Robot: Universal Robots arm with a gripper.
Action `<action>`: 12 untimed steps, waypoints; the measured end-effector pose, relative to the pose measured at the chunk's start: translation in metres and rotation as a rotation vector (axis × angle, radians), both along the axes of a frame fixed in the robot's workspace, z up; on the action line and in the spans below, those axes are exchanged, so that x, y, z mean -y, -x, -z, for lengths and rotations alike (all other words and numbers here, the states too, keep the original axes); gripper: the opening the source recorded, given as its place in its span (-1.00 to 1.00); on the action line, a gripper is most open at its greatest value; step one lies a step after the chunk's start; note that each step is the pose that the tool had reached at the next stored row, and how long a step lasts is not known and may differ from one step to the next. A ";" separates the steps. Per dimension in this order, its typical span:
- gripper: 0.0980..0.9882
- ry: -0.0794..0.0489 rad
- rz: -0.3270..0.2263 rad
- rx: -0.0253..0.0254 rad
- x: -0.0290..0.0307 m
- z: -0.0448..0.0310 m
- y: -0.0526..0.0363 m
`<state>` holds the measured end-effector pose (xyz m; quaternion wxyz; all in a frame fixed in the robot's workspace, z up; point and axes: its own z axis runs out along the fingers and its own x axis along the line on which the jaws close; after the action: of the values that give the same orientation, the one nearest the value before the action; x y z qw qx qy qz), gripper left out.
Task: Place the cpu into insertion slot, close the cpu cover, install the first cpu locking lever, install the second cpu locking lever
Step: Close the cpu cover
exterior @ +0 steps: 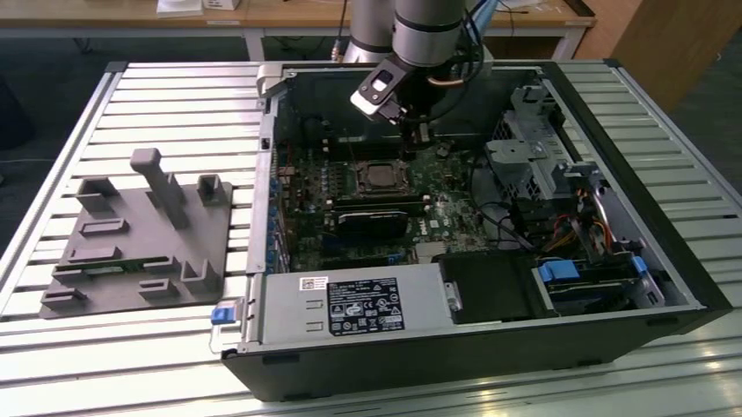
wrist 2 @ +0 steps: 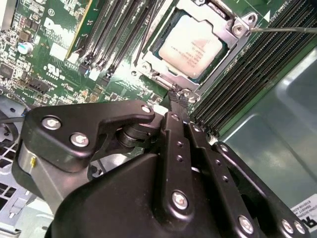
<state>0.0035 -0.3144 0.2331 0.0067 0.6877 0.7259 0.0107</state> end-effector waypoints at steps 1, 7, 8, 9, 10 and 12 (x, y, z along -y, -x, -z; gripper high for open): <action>-0.96 0.000 0.000 -0.0001 0.0000 0.0001 0.0008; -0.96 0.000 0.000 0.0000 0.0000 0.0007 0.0103; -0.96 0.000 0.000 0.0000 -0.0001 0.0007 0.0115; -0.96 0.000 0.000 0.0000 -0.0001 0.0008 0.0131; -0.96 0.000 0.000 0.0001 0.0000 0.0009 0.0154; -0.96 0.000 0.000 0.0000 0.0000 0.0009 0.0205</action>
<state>-0.0170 -0.3143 0.2321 0.0067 0.6877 0.7259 0.0107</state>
